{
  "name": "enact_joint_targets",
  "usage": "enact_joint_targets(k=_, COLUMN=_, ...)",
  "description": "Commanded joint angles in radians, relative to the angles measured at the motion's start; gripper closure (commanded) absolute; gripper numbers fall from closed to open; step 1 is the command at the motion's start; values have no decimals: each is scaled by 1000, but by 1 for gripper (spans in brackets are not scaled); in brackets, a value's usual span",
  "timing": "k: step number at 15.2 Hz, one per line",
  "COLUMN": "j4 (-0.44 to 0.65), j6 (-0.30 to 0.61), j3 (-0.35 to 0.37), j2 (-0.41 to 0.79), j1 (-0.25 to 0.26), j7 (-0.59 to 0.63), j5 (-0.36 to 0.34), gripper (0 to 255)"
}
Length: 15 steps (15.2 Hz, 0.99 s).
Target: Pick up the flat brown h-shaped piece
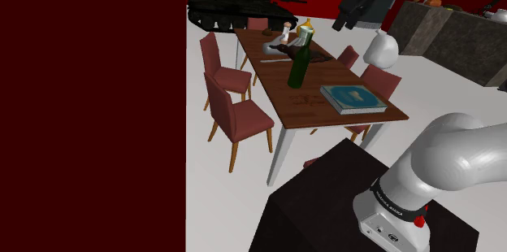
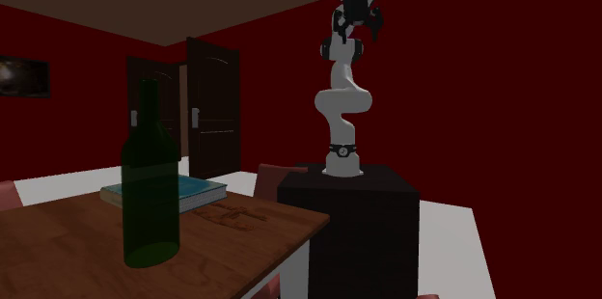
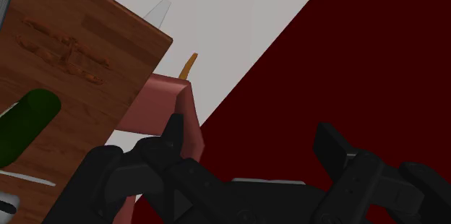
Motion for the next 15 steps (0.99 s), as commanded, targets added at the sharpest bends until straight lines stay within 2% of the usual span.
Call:
enact_joint_targets(k=1, j4=0, j6=0, j3=0, j2=0, j1=0, j7=0, j5=0, gripper=0)
enact_joint_targets(k=8, j4=-83, j6=182, j3=-43, j2=128, j1=-49, j7=-11, j5=-30, gripper=0)
enact_joint_targets(k=15, j4=-117, j6=359, j3=-91, j2=299, j1=-94, j7=-21, j5=-51, gripper=0)
